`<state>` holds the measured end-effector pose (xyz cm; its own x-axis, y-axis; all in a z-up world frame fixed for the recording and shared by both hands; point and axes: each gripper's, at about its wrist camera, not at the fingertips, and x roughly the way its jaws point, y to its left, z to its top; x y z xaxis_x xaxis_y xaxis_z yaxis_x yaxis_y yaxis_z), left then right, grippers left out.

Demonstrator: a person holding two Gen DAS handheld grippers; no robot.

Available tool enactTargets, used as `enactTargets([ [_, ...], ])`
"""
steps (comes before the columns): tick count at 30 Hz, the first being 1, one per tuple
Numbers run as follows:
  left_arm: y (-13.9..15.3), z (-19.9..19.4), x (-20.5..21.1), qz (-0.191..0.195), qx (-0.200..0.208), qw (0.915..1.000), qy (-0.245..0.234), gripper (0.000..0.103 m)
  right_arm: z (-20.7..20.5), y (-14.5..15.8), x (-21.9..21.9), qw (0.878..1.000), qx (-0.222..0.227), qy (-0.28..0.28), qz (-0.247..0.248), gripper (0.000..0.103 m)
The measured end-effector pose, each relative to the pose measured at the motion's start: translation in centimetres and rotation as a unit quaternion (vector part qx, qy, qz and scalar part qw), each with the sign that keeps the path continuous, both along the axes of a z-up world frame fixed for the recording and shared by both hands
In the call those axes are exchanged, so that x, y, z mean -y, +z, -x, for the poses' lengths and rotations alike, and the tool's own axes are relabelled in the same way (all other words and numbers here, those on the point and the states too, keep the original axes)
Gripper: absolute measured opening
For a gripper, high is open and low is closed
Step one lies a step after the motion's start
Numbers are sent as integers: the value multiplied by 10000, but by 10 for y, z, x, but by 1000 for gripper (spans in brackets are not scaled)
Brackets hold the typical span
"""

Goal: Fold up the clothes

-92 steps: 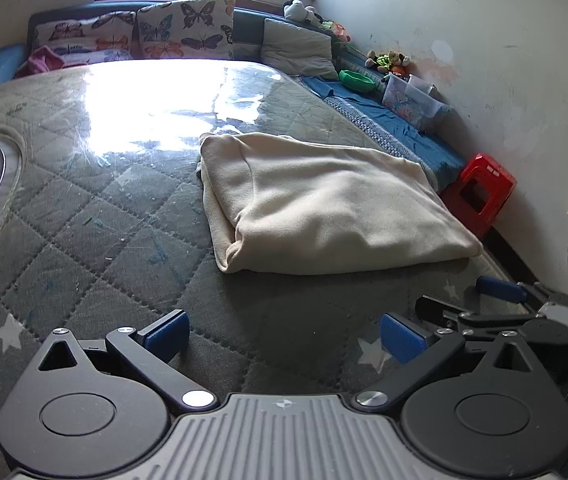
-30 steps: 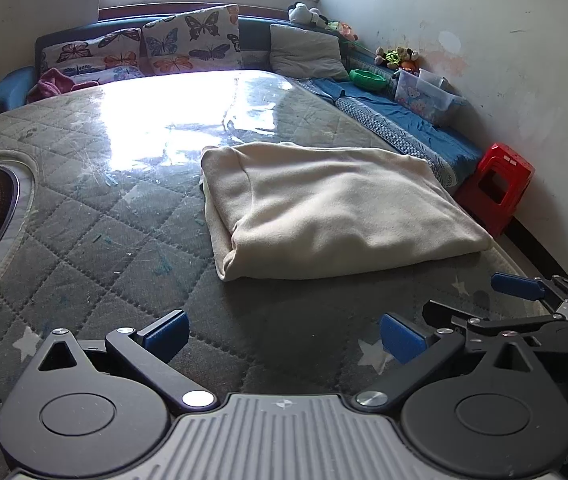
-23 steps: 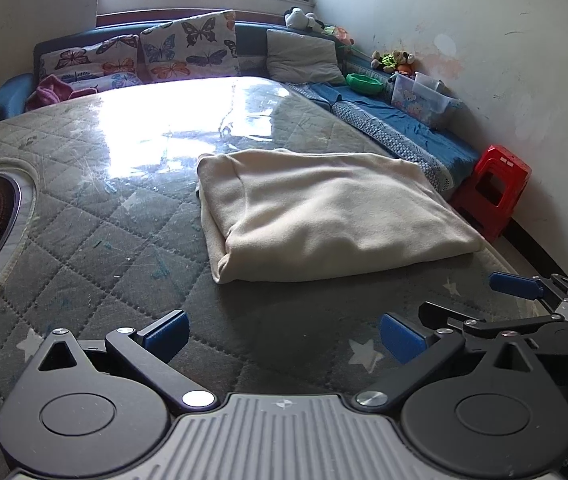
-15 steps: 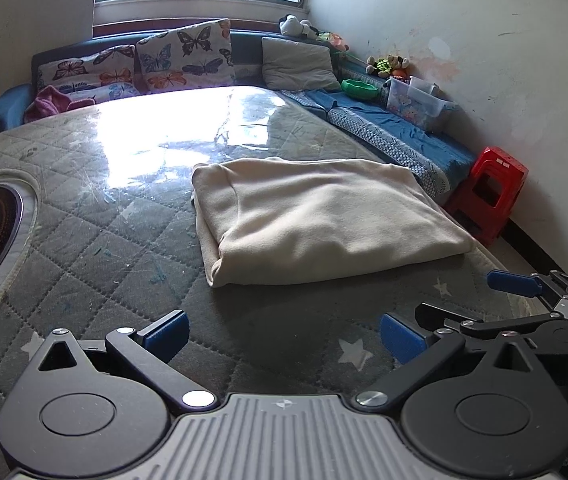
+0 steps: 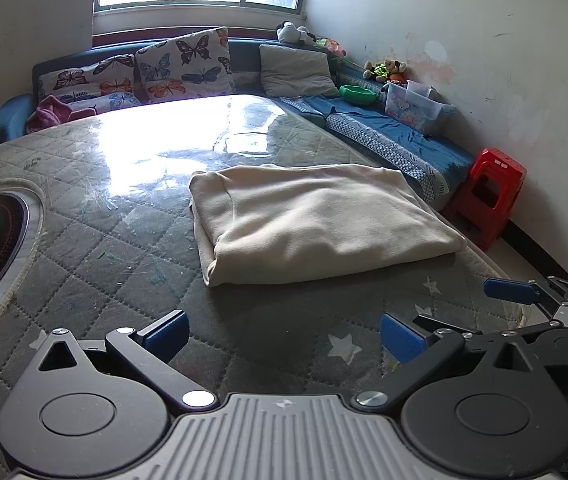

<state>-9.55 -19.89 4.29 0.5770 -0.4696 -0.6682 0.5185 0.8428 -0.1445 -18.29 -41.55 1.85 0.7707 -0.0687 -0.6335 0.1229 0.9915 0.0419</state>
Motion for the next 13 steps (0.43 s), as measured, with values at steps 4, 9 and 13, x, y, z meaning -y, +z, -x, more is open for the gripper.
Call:
enactTargets([
  [4,1,5,1,-14,42,10000,-23,103,5,1,-2,10000,45,-1,41,103],
  [9,2,8,0,-23,71,10000,-21,103,8,3,-2,9999,95,37,55,103],
  [13,2,9,-1,-36,79,10000,-35,103,11,4,-2,9999,136,31,46,103],
])
